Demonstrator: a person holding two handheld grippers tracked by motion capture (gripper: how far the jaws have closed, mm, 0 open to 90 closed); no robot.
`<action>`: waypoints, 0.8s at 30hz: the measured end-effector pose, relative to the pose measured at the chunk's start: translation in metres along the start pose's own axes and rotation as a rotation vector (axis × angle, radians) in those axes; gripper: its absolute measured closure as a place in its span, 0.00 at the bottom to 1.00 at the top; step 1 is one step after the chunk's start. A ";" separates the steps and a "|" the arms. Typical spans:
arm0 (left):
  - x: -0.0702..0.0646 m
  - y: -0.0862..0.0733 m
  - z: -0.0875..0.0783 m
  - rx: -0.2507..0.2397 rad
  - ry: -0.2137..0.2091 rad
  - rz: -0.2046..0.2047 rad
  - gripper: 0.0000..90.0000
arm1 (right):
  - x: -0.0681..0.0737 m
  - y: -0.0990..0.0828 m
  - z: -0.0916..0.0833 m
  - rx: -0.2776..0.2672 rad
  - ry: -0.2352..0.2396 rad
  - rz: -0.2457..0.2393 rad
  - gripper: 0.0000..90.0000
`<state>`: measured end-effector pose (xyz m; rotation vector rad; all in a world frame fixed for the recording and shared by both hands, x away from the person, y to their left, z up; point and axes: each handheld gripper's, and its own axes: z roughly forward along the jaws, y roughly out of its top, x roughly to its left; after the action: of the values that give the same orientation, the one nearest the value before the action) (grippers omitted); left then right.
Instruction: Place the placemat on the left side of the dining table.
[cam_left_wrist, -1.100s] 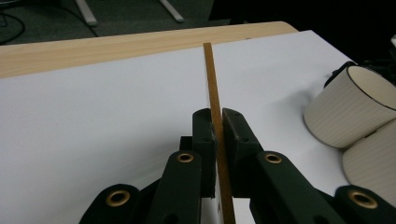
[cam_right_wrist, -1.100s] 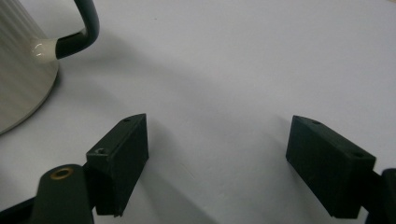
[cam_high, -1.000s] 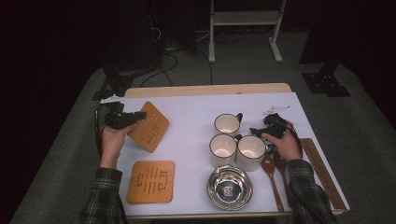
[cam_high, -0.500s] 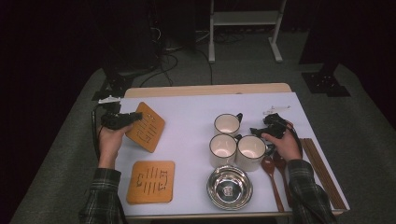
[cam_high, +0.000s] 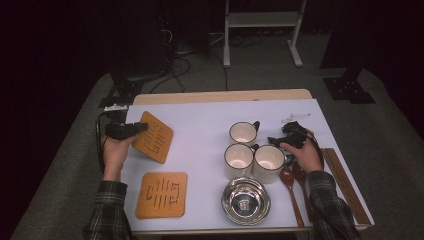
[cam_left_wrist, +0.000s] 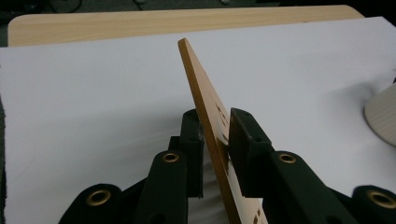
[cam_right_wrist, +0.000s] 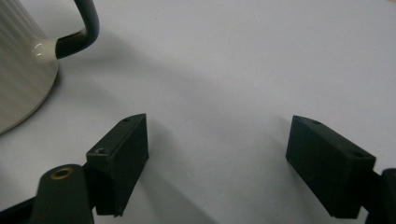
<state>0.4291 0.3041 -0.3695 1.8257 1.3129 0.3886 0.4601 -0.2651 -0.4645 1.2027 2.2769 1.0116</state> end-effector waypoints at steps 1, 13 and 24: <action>0.000 0.000 0.000 0.002 0.003 -0.002 0.83 | 0.000 0.000 0.000 0.000 0.000 0.000 0.21; 0.003 -0.002 0.002 0.045 0.063 0.005 0.78 | 0.000 0.000 0.000 0.000 0.000 0.000 0.21; 0.001 -0.002 0.005 0.079 0.120 0.038 0.72 | 0.000 0.000 0.000 0.000 0.000 -0.001 0.21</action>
<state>0.4317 0.3032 -0.3740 1.9208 1.3946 0.4787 0.4600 -0.2651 -0.4645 1.2019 2.2768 1.0118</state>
